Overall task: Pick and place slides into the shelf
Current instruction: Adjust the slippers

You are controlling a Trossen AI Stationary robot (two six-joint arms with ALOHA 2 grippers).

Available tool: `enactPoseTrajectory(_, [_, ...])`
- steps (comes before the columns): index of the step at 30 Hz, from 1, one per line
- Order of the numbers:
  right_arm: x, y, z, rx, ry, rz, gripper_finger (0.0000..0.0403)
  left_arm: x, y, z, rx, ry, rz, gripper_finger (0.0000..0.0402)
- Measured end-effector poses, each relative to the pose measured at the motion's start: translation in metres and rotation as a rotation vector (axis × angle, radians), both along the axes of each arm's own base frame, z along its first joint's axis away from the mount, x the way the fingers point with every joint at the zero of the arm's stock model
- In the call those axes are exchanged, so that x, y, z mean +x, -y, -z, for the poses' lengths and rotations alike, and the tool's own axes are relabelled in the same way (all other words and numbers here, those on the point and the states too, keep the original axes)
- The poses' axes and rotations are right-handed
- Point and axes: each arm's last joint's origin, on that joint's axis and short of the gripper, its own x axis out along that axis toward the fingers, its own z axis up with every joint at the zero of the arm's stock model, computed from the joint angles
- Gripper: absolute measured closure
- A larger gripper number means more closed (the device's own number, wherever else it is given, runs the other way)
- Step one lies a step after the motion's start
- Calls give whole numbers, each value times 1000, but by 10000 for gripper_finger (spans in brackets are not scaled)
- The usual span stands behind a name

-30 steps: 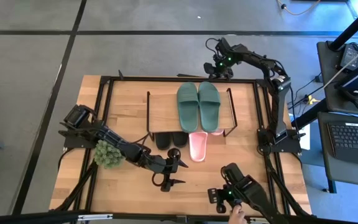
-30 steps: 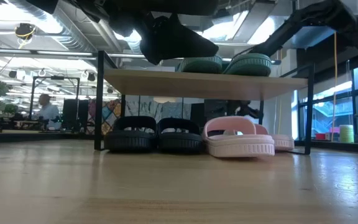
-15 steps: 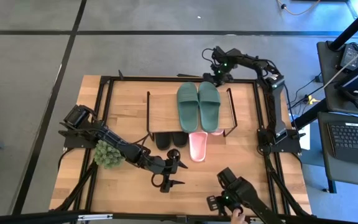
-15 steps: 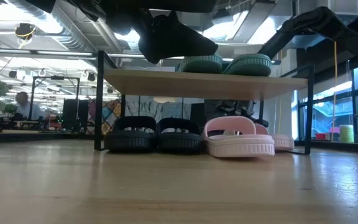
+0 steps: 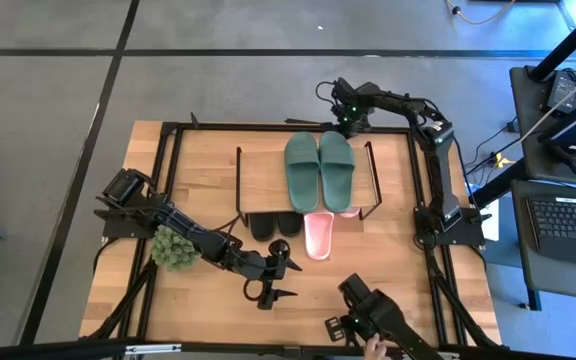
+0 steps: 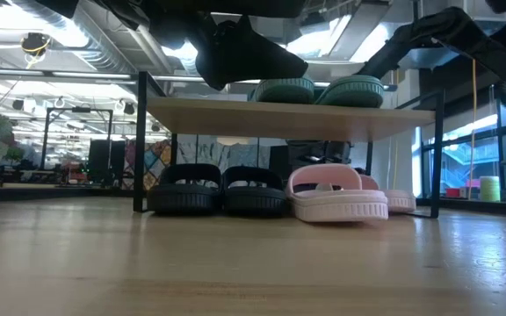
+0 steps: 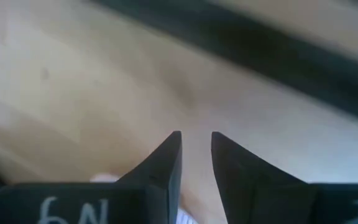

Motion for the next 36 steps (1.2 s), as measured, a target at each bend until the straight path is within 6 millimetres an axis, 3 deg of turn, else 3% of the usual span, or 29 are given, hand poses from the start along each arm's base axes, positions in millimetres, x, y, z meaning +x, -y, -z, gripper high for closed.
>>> enactPoseTrajectory(15, [22,-14,0,-39,18,-77,314,-1,0,1,7,-13,-1,95])
enactPoseTrajectory(30, [17,-29,16,-16,-74,-97,314,-1,0,1,4,-13,-2,95])
enactPoseTrajectory(36, [23,-36,17,-10,-72,-142,314,-1,0,1,3,-13,-2,95])
